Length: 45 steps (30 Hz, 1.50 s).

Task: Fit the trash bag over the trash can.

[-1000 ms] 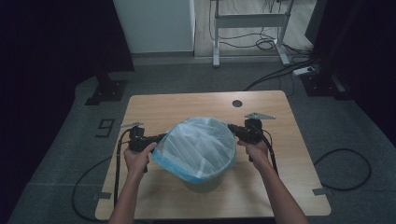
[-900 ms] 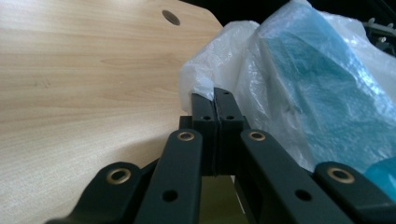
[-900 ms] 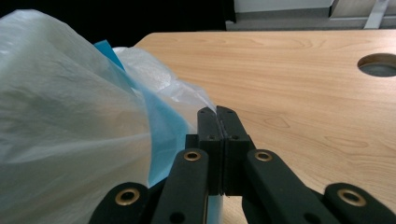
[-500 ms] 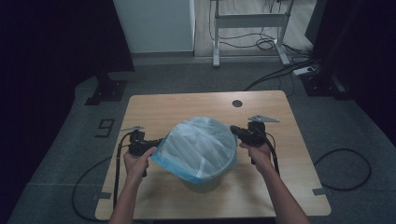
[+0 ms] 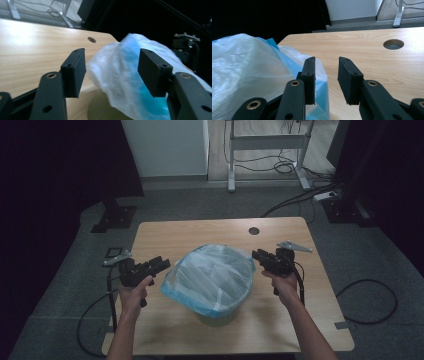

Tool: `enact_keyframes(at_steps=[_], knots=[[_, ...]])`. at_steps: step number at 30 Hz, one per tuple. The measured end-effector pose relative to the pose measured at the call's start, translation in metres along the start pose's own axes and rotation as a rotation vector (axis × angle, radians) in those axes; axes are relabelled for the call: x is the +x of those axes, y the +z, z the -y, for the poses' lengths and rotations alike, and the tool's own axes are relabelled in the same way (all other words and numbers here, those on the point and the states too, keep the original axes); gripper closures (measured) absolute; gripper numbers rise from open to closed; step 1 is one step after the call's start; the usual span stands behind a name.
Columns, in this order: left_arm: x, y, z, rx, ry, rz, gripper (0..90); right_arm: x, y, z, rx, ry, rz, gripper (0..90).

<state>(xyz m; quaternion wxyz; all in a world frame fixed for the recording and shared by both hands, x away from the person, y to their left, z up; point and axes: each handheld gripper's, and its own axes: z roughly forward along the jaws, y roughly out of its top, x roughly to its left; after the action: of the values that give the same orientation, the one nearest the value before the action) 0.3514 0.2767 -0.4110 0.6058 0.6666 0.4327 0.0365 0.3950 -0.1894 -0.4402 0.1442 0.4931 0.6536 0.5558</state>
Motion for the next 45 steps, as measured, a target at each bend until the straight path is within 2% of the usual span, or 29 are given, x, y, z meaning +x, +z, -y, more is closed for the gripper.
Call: enact_keyframes(at_steps=[6,9,14,16,20,23,25,30,33,37,42,45], knots=[[-0.019,-0.008,0.001,0.032,0.055,0.032,35.9,0.008,-0.015,0.003,-0.012,-0.026,-0.01,65.4],[-0.026,-0.01,0.002,0.054,0.087,0.023,34.9,0.013,-0.027,0.006,-0.026,-0.038,-0.022,64.4],[-0.029,-0.008,0.005,0.105,0.115,0.023,36.8,0.023,-0.053,0.017,-0.053,-0.057,-0.061,61.1],[-0.028,-0.006,0.008,0.123,0.119,0.031,42.0,0.028,-0.064,0.025,-0.067,-0.064,-0.084,58.9],[-0.024,-0.003,0.013,0.146,0.104,0.065,62.1,0.041,-0.084,0.042,-0.073,-0.089,-0.129,53.2],[-0.022,0.001,0.017,0.161,0.088,0.069,73.0,0.049,-0.094,0.054,-0.066,-0.1,-0.156,46.7],[-0.022,0.002,0.019,0.164,0.081,0.075,78.1,0.052,-0.095,0.062,-0.054,-0.1,-0.186,44.1],[-0.021,0.003,0.024,0.158,0.075,0.083,87.2,0.061,-0.09,0.077,-0.038,-0.148,-0.226,35.5],[-0.02,0.003,0.025,0.149,0.068,0.096,88.8,0.065,-0.085,0.08,-0.041,-0.151,-0.262,33.0],[-0.019,0.0,0.024,0.132,0.057,0.109,89.5,0.073,-0.084,0.081,-0.047,-0.183,-0.291,30.7],[-0.019,-0.005,0.024,0.11,0.065,0.087,90.0,0.078,-0.085,0.08,-0.046,-0.182,-0.284,30.7],[-0.018,-0.006,0.026,0.113,0.058,0.064,90.0,0.079,-0.089,0.082,-0.059,-0.172,-0.271,30.6]])
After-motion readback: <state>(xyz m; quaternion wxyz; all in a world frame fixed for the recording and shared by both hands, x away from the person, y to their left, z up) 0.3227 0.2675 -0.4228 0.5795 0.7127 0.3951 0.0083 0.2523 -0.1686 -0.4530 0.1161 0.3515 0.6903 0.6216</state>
